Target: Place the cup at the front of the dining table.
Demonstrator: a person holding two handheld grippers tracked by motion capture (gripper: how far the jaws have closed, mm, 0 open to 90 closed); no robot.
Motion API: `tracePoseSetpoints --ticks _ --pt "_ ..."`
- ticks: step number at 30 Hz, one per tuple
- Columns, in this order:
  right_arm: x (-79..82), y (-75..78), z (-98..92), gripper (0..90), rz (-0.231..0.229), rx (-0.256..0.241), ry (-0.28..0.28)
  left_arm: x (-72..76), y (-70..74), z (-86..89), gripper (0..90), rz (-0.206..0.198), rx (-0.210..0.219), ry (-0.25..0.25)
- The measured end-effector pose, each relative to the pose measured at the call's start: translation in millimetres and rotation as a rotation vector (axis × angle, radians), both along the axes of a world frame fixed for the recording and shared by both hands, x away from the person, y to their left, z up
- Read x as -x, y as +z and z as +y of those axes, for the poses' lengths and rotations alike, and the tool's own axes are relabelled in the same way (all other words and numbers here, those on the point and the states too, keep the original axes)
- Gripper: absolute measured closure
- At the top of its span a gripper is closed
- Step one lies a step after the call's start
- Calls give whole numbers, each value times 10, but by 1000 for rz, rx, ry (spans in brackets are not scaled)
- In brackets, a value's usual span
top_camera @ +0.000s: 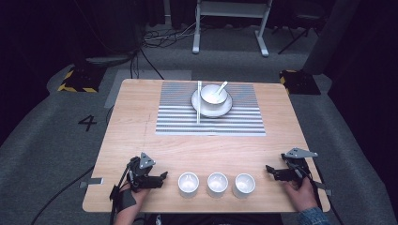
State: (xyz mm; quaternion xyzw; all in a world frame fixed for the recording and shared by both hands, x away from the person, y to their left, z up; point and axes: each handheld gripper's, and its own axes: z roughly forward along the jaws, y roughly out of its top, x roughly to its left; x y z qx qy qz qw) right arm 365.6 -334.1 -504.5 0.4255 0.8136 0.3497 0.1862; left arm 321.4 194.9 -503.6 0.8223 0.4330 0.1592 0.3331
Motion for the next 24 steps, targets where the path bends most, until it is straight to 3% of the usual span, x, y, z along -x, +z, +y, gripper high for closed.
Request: tracePoseSetpoints --ticks 20,24 --pt "0 0 0 102 -1 0 1 0 3 2 162 4 0 0" --pt "2 0 -4 103 -1 1 4 2 29 53 169 -1 76 33"
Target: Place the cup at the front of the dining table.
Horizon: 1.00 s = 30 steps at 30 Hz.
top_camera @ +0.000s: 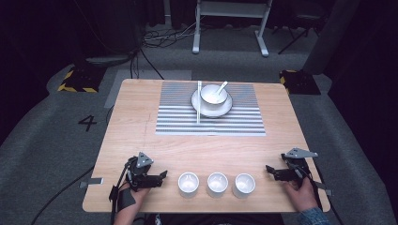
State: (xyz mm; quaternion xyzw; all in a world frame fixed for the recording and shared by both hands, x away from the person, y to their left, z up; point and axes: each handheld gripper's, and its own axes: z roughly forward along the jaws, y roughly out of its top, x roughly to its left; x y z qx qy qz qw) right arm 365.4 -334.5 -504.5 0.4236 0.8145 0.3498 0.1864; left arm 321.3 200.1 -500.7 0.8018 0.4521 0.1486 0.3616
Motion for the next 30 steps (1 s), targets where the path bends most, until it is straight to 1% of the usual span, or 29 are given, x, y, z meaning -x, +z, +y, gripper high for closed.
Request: tracePoseSetpoints --ticks 1,2,5,7,9,12,13,14,15,16,17,18,19,20,23,25,27,30 --pt "0 0 -1 104 0 0 1 0 0 0 169 0 0 0" --pt "2 1 -1 104 0 -1 1 18 48 24 169 -43 23 7" --pt "3 1 -2 105 -1 -1 3 50 100 43 176 -99 38 8" --pt "3 1 -3 105 -1 0 2 63 135 56 181 -124 50 7" --pt "4 1 -2 105 -1 0 2 89 179 73 181 -163 67 15" --pt "4 1 -2 105 -1 0 2 117 233 95 182 -199 79 21" --pt "4 1 -2 105 -1 -1 2 126 254 104 185 -198 75 19" --pt "3 1 -3 105 -1 0 2 131 272 111 194 -186 85 22" --pt "3 1 -3 105 -1 0 2 131 272 111 199 -186 85 22" --pt "4 1 -2 105 -1 0 2 131 295 124 199 -158 113 27" --pt "4 1 -2 105 -1 0 2 142 326 141 198 -131 158 35" --pt "4 1 -2 105 -1 -1 2 152 344 150 198 -128 171 32" --pt "4 1 -2 105 0 0 2 152 344 150 198 -128 171 32" --pt "4 1 -2 105 -1 0 2 186 392 152 198 -132 170 29" --pt "4 1 -3 105 -1 0 2 227 445 136 198 -146 149 18" --pt "4 1 -2 105 0 0 2 245 466 128 198 -150 146 14" --pt "4 1 -2 105 -1 0 2 272 503 123 198 -163 152 7" --pt "4 1 -2 105 0 -1 2 306 551 117 198 -171 159 1"
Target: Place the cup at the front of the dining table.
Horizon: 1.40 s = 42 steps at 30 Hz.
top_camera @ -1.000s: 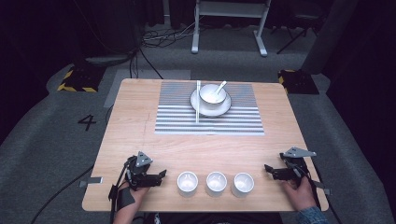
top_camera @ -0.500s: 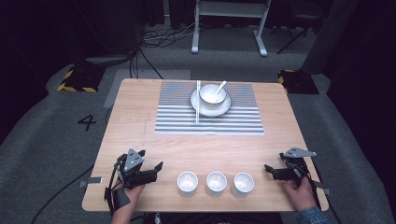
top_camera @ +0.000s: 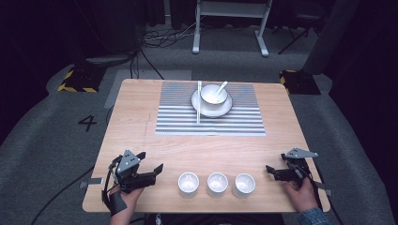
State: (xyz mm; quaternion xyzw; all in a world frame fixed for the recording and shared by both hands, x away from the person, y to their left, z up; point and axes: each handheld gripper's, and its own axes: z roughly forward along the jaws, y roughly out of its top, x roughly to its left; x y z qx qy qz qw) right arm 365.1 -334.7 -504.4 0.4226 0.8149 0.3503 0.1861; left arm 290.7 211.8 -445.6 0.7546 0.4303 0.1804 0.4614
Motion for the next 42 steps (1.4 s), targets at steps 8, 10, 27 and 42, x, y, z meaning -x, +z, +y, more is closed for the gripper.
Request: tracePoseSetpoints --ticks 8,10,27,42 --pt "0 0 0 105 0 0 0 85 113 -17 197 -43 11 -6" --pt "0 0 0 105 0 0 0 103 130 -26 194 -63 12 3" --pt "0 0 0 105 0 0 0 113 231 -312 189 -117 -9 -75" --pt "0 -1 0 105 0 0 0 63 310 -752 188 -111 -4 -230"
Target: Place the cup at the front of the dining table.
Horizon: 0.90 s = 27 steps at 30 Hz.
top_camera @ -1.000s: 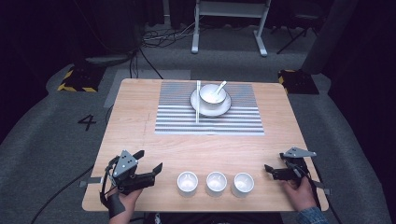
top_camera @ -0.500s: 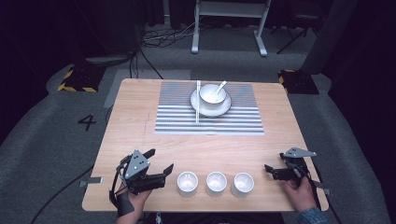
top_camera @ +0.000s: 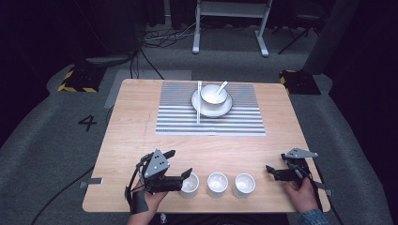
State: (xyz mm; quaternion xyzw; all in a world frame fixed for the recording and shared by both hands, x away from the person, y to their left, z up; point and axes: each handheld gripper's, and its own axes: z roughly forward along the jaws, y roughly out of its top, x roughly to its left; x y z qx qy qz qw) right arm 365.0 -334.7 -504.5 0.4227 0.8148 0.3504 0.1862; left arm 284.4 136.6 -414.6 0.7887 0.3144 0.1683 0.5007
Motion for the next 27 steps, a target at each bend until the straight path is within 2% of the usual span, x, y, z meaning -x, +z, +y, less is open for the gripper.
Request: tracePoseSetpoints --ticks 8,17,20,22,26,27 --pt "0 0 0 105 0 0 0 49 -34 -171 172 14 6 -50" --pt "0 0 0 105 0 1 0 92 -166 -250 157 29 15 -52" --pt "-1 0 0 105 0 0 1 97 -249 -274 155 47 16 -66" --pt "-1 0 0 105 0 0 1 103 -308 -284 154 59 -7 -64" --pt "0 0 0 105 0 1 0 100 -401 -273 154 102 -4 -61" --pt "0 0 0 105 0 0 0 100 -401 -273 154 102 -4 -61"
